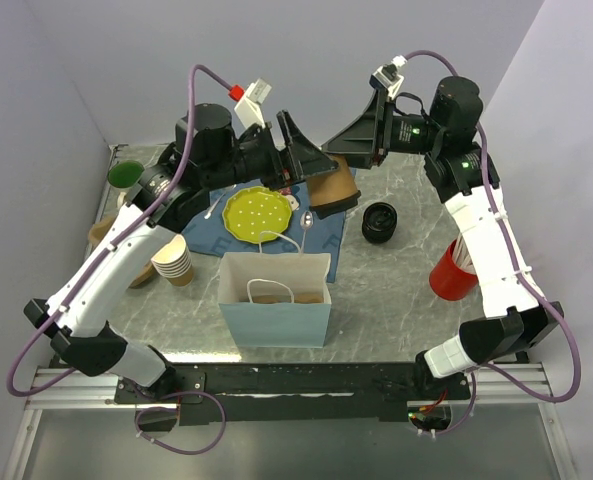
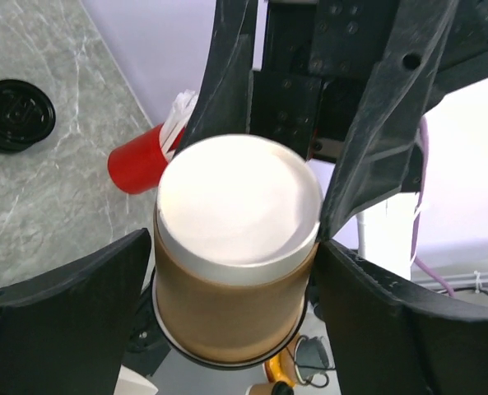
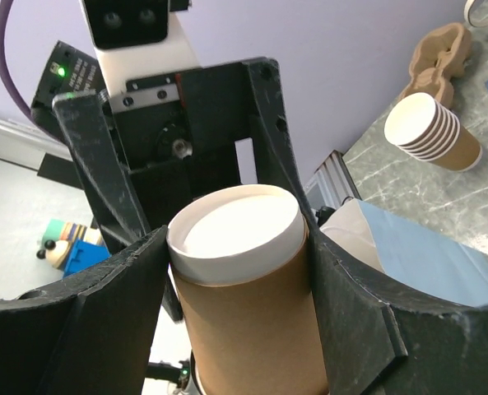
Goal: Pack the takeout coffee
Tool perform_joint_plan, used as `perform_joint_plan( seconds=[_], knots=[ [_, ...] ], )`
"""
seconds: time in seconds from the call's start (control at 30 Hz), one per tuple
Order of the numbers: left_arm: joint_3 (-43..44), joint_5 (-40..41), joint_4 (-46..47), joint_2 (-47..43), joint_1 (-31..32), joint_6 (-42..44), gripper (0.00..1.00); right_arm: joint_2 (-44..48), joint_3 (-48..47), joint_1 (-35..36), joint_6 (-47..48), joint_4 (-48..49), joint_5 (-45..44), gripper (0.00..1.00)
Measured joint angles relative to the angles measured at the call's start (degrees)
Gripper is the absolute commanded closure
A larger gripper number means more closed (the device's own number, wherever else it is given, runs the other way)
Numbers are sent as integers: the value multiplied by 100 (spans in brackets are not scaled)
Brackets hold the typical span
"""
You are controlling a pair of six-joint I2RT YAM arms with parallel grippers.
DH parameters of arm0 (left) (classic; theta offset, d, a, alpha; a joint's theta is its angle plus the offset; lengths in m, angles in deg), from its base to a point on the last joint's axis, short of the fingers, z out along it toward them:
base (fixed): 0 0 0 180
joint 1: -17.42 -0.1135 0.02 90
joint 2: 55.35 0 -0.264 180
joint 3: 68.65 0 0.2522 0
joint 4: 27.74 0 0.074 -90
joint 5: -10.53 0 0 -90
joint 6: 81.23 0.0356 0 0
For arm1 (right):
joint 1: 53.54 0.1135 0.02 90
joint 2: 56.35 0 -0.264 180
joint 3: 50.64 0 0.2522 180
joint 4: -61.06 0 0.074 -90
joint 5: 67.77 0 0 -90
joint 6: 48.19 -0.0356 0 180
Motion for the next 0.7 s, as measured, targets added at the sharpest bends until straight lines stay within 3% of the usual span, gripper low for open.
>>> perform_joint_plan(
  seconds=[0.13,0.37,0.57,0.63,0.7],
  knots=[
    [0,-31,160,0,-83,-184,22,22,28,-17,13,-13,-39,37],
    [-210,-9,717,0,-79,-612,28,149,-87,-221,74,-334,-341,37],
    [-162,-22,824,7,-74,-721,35,186,-192,-243,57,-374,-463,23],
    [-210,-28,916,-2,-76,-820,37,227,-157,-269,15,-302,-520,3],
    [-284,-31,1069,-48,-85,-920,38,286,-118,-356,-74,-186,-533,0]
  ],
)
